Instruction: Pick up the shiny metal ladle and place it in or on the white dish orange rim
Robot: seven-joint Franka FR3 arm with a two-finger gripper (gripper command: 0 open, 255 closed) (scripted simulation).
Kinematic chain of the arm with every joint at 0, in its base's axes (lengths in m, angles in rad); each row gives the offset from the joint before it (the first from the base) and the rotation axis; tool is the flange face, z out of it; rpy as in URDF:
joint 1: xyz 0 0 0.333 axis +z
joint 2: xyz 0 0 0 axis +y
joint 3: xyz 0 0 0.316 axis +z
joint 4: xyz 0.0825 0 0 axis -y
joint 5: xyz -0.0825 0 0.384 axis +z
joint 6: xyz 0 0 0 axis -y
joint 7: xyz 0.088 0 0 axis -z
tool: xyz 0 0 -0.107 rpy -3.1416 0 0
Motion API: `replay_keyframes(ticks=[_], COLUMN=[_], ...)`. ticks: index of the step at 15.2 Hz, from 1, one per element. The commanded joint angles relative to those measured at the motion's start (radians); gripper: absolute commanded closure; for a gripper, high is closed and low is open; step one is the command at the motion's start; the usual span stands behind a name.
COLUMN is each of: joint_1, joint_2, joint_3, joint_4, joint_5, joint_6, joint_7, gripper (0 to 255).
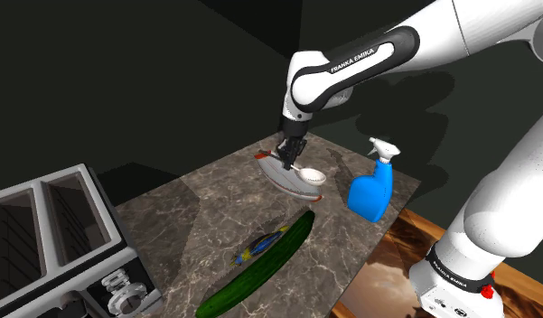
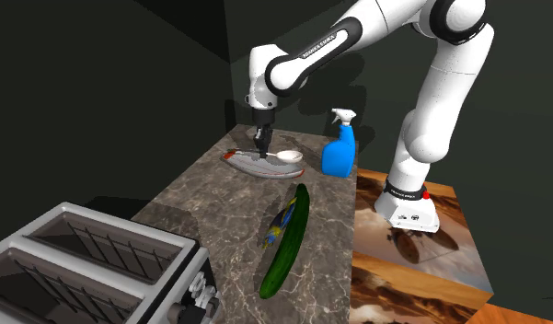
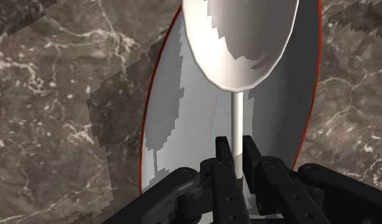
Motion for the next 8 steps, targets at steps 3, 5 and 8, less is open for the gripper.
replay_keyframes(ticks=[3,5,8], joint_1=[0.0,0.0,0.0], joint_2=[0.004,0.004,0.004], joint_3=[0.0,0.0,0.0], joint_4=[-0.002,-0.002,-0.002], joint_5=[0.0,0.0,0.0], joint_6=[0.007,0.007,0.007], joint_7=[0.0,0.0,0.0], gripper=[255,255,0])
